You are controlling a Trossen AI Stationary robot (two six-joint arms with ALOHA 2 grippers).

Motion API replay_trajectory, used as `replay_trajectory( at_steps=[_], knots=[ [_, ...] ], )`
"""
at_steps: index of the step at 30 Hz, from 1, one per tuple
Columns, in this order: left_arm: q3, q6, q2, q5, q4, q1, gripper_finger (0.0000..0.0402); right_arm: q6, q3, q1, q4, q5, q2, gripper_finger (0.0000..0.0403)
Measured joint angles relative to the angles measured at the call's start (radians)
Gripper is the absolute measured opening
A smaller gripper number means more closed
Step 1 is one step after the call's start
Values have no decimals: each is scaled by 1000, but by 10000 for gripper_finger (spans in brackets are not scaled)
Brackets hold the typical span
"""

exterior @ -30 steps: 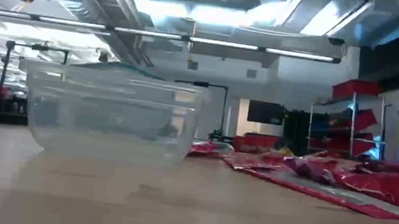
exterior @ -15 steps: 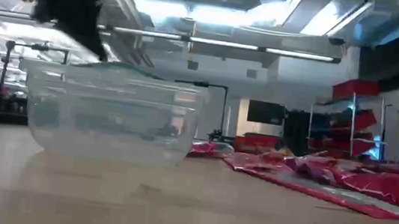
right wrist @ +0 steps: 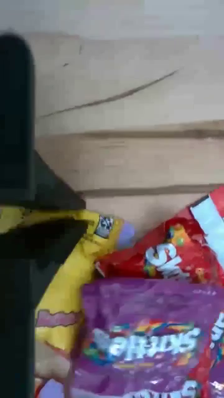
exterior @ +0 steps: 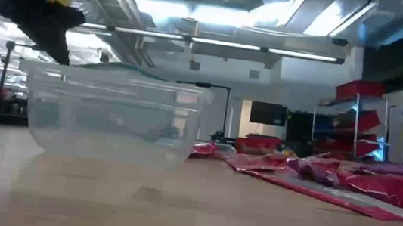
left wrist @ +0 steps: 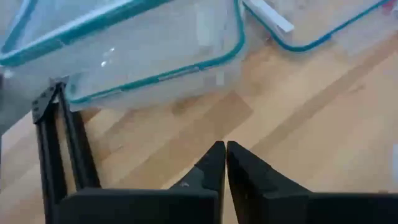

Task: Sort candy
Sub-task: Put the yellow candy into the square transparent bin

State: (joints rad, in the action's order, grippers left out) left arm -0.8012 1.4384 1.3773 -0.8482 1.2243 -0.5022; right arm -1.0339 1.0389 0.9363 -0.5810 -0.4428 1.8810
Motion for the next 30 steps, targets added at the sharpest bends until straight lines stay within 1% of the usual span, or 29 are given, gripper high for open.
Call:
replay_trajectory(
  at_steps=[2, 4, 6, 10, 15, 17, 20, 21, 23, 25, 27, 30],
  knots=[
    [36, 19, 0, 11, -31, 0, 0, -3, 17, -1, -10, 3, -3, 7],
    [69, 25, 0, 32, -81, -1, 0, 33, 53, -1, -5, -5, -9, 2],
    [98, 11, 0, 38, -159, -2, 0, 92, 93, -1, -2, -44, -37, 2],
    [156, -115, 0, 39, -395, -2, 0, 230, 159, -1, 2, -162, -81, 0],
    [246, -313, 0, 39, -709, 2, 0, 398, 201, -12, 11, -352, -150, 0],
    [278, -363, 0, 38, -815, 8, 0, 471, 201, -39, 22, -378, -164, 0],
    [329, -414, 1, 39, -968, 14, 0, 602, 203, -107, 103, -374, -173, 0],
    [343, -434, 1, 37, -1018, 15, 0, 658, 203, -134, 143, -359, -173, 0],
    [364, -469, 1, 38, -1109, 14, 0, 788, 203, -197, 245, -274, -169, 0],
    [377, -487, 1, 43, -1166, 13, 0, 930, 203, -267, 365, -145, -165, 0],
    [378, -505, 1, 44, -1194, 14, 0, 1038, 203, -342, 472, -1, -165, 0],
    [377, -534, 1, 44, -1232, 12, 0, 1088, 203, -471, 564, 241, -156, 0]
  ],
)
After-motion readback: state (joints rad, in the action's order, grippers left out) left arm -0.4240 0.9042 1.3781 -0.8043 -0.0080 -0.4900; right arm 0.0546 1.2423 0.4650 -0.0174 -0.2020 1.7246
